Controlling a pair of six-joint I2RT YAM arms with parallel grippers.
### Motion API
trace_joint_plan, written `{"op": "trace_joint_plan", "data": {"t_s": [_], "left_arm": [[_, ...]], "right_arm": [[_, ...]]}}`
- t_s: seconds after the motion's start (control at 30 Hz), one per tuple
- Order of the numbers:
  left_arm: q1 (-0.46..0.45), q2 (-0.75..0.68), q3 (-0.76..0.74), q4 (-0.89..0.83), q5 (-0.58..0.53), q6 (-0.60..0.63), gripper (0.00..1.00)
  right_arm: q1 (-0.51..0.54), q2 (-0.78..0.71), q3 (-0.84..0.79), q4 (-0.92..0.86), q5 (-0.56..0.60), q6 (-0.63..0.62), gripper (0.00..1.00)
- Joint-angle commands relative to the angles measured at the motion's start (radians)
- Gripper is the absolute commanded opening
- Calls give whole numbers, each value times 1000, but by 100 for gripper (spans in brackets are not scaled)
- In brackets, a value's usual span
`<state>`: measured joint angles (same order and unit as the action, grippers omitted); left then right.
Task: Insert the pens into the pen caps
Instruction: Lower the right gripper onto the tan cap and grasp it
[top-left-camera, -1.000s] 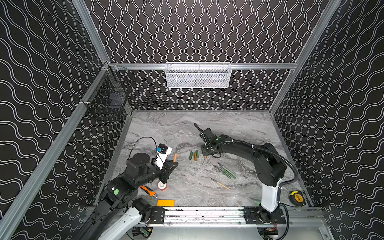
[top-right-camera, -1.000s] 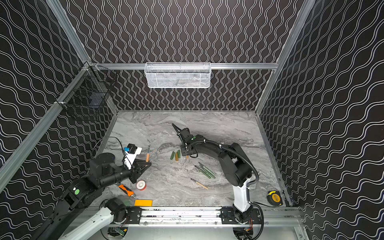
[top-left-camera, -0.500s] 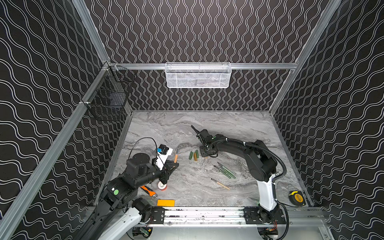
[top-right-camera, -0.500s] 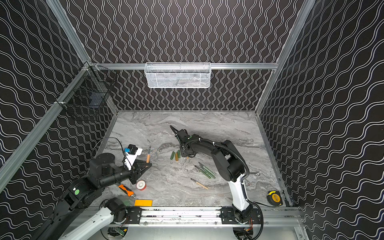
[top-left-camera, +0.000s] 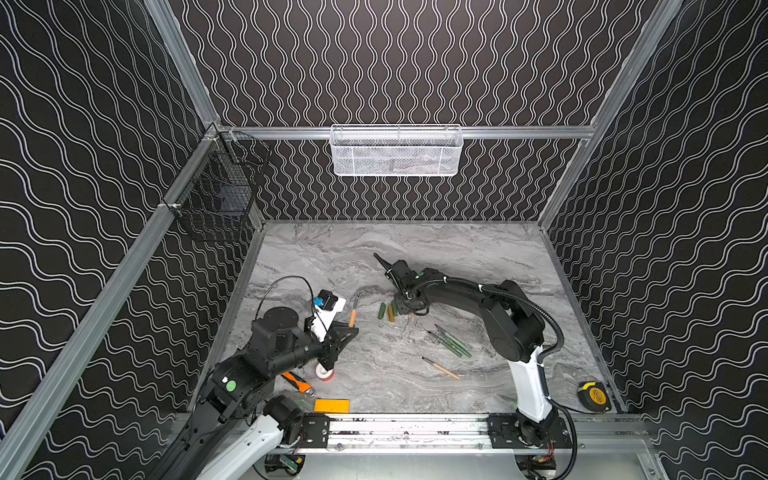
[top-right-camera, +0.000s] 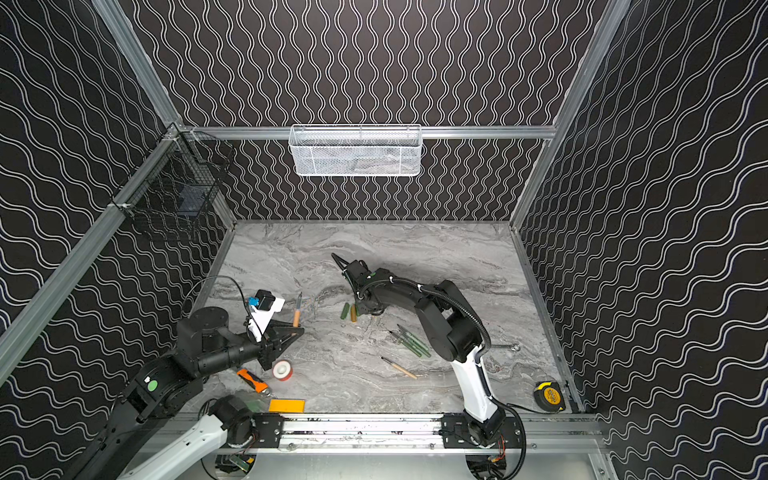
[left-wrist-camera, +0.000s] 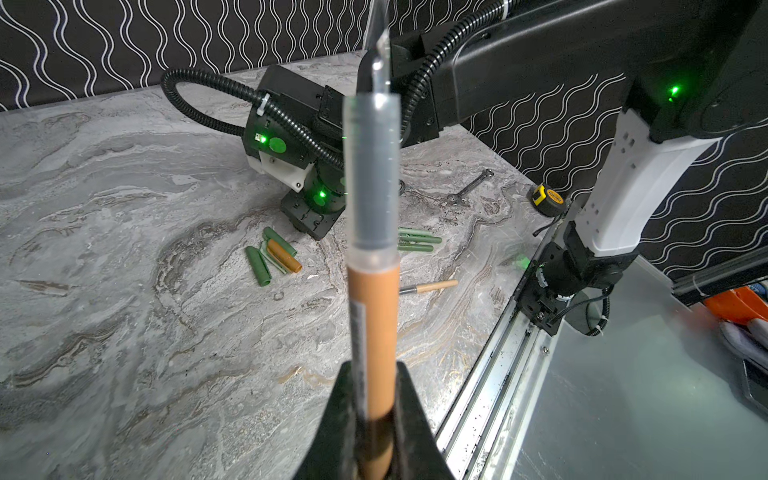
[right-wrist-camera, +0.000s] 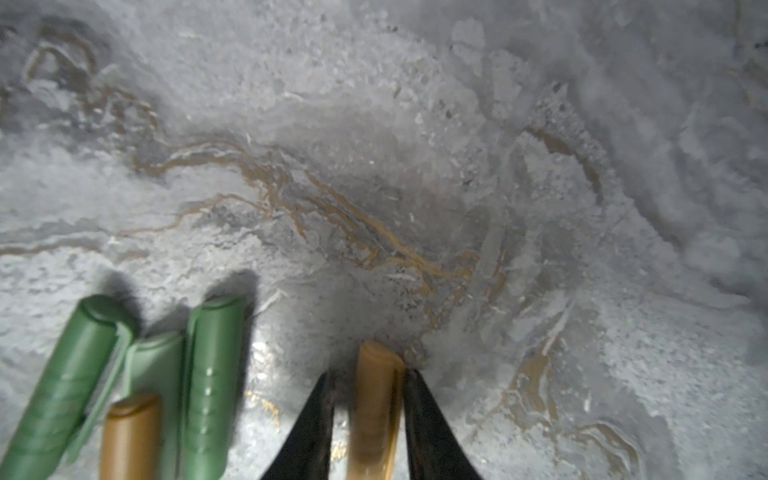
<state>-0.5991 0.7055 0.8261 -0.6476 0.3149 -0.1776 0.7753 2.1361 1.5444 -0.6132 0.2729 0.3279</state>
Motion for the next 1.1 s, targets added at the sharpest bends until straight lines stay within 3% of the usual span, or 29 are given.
{"op": "trace_joint_plan", "data": {"t_s": [0.0,0.5,1.07], "left_arm": [[2,-1,-2,27,7,15,0],[2,-9,-2,27,15,16,0],[2,17,-4,32,14,12,0]], "right_arm": [[11,27,15,-85,48,-1,30],[35,58,49,-125,90,0,17],[27,-53,-32,-24,50,-16,11]]}}
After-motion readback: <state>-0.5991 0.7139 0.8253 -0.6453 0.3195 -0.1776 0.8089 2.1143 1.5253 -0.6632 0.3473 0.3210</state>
